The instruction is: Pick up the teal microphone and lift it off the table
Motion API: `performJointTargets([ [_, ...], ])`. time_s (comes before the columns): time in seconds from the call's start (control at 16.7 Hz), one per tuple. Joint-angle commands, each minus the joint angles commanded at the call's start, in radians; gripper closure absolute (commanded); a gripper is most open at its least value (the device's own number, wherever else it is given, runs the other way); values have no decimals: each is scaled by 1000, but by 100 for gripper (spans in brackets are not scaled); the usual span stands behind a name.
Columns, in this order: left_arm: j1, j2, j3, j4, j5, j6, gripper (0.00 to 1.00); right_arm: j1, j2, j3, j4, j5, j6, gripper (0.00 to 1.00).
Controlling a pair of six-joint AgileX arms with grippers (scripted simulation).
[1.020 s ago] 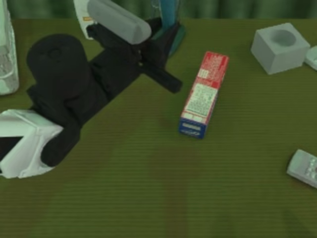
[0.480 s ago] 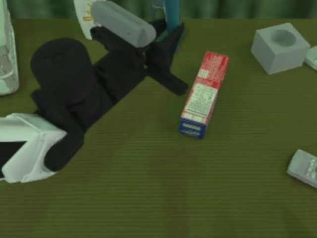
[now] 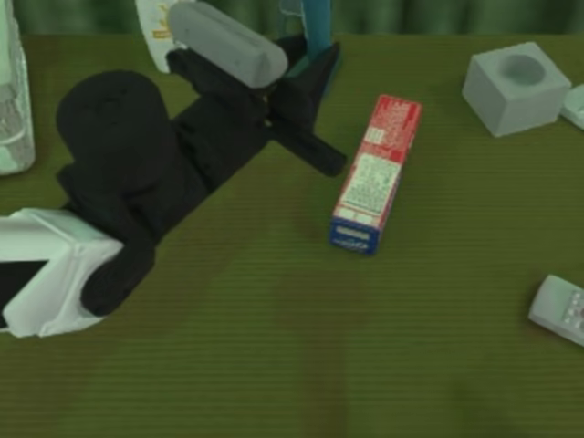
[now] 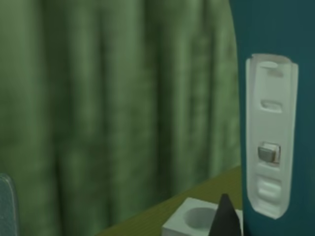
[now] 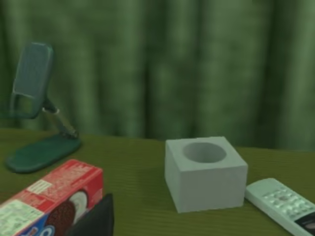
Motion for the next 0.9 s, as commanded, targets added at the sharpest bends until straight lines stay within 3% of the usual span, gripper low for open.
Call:
performJointTargets([
  [0.6, 0, 0, 0, 0, 0, 0, 100, 308, 780, 476, 289, -222, -32, 0],
  [0.9, 0, 0, 0, 0, 0, 0, 100, 411, 1025, 623, 375, -296, -44, 0],
])
